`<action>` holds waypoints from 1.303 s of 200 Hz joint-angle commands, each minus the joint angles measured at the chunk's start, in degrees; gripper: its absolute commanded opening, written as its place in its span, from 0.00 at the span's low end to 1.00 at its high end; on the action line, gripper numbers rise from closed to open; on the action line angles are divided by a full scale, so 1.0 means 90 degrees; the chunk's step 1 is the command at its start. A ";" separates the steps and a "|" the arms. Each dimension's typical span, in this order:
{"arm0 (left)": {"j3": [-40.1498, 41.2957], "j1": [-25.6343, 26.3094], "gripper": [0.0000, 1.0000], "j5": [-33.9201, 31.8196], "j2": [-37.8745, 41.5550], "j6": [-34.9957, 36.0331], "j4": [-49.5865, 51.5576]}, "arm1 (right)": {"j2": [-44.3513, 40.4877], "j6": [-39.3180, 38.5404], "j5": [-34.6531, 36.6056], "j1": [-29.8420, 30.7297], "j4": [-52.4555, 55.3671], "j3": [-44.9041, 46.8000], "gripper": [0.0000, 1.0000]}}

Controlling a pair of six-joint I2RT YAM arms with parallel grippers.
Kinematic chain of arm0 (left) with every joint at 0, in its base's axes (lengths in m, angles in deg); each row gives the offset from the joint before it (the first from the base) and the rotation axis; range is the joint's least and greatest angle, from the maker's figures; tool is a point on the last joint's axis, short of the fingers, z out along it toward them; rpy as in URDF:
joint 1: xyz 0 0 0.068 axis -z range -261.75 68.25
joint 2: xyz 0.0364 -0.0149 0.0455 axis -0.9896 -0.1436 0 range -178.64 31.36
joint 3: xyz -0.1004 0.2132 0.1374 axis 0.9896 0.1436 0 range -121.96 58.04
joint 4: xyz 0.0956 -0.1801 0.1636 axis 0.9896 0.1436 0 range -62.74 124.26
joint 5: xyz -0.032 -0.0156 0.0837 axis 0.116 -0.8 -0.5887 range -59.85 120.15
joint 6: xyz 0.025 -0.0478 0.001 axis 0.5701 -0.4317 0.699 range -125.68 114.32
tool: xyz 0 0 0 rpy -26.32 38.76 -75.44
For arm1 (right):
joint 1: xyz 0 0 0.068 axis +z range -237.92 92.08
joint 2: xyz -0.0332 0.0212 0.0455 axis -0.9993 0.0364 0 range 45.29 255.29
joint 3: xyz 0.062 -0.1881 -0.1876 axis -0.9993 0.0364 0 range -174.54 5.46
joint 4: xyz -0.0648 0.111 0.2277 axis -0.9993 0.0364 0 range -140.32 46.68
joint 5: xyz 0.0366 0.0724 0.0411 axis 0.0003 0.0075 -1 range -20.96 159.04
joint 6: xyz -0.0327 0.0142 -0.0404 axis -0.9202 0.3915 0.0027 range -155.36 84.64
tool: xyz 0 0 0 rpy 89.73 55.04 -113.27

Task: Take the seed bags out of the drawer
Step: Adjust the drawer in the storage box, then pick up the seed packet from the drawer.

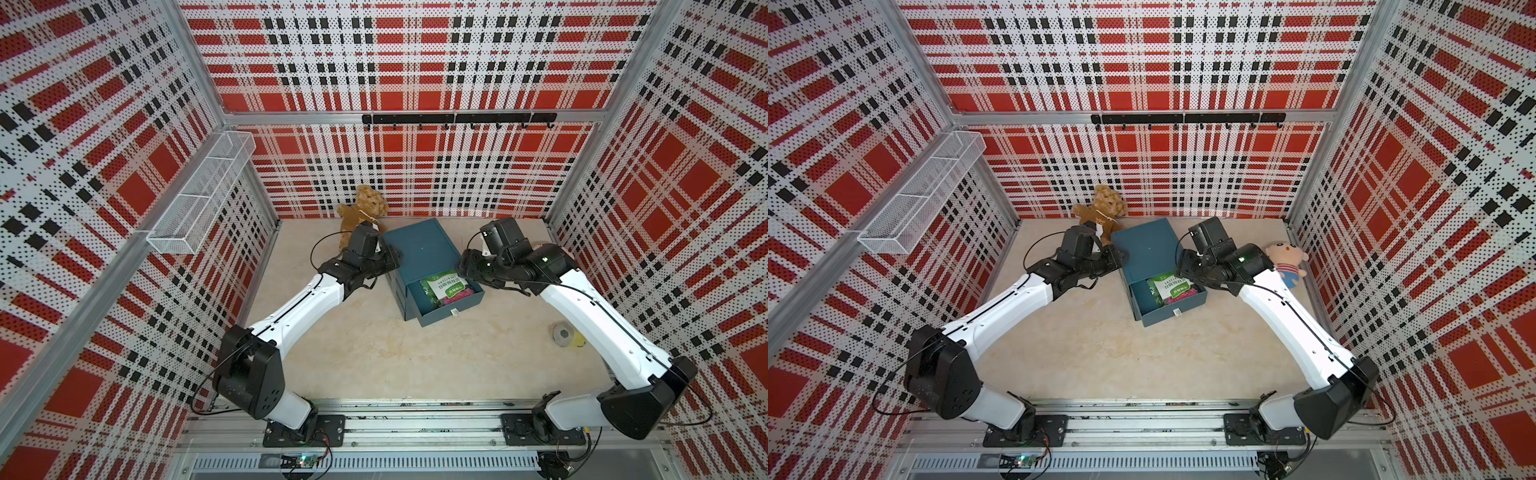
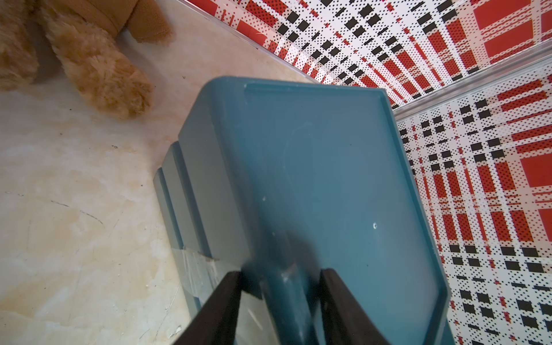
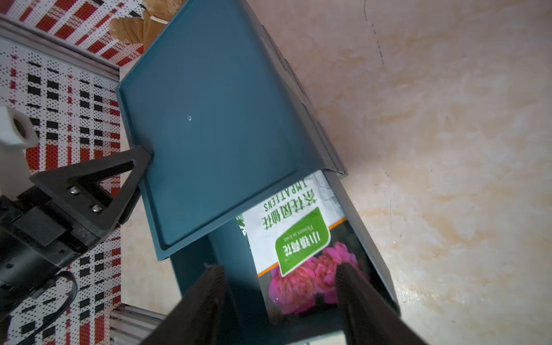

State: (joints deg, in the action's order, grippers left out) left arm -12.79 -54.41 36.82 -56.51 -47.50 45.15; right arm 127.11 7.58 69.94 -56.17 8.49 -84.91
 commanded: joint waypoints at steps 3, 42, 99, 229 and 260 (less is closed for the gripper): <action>0.0038 -0.0038 0.49 -0.0004 -0.0401 0.0145 0.0609 | 0.0175 -0.1746 -0.0070 0.0038 0.0507 -0.0138 0.77; 0.0061 -0.0043 0.49 -0.0030 -0.0423 0.0165 0.0611 | 0.0423 -0.2593 0.0971 0.0815 0.0817 -0.0018 0.87; 0.0317 -0.0051 0.49 -0.0053 -0.0360 0.0097 0.0537 | 0.1303 -0.2490 0.2130 0.1362 0.0894 -0.0659 0.89; 0.0472 -0.0070 0.50 -0.0014 -0.0295 0.0077 0.0494 | 0.1827 -0.2327 0.2414 0.1736 0.0442 -0.0451 0.87; 0.0521 -0.0087 0.50 0.0009 -0.0303 0.0096 0.0494 | 0.1832 -0.2158 0.2576 0.1736 0.0312 -0.0187 0.85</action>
State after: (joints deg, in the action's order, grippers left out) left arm -11.37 -54.74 37.26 -57.02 -47.61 41.39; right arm 142.81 -14.08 90.88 -40.93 12.73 -88.15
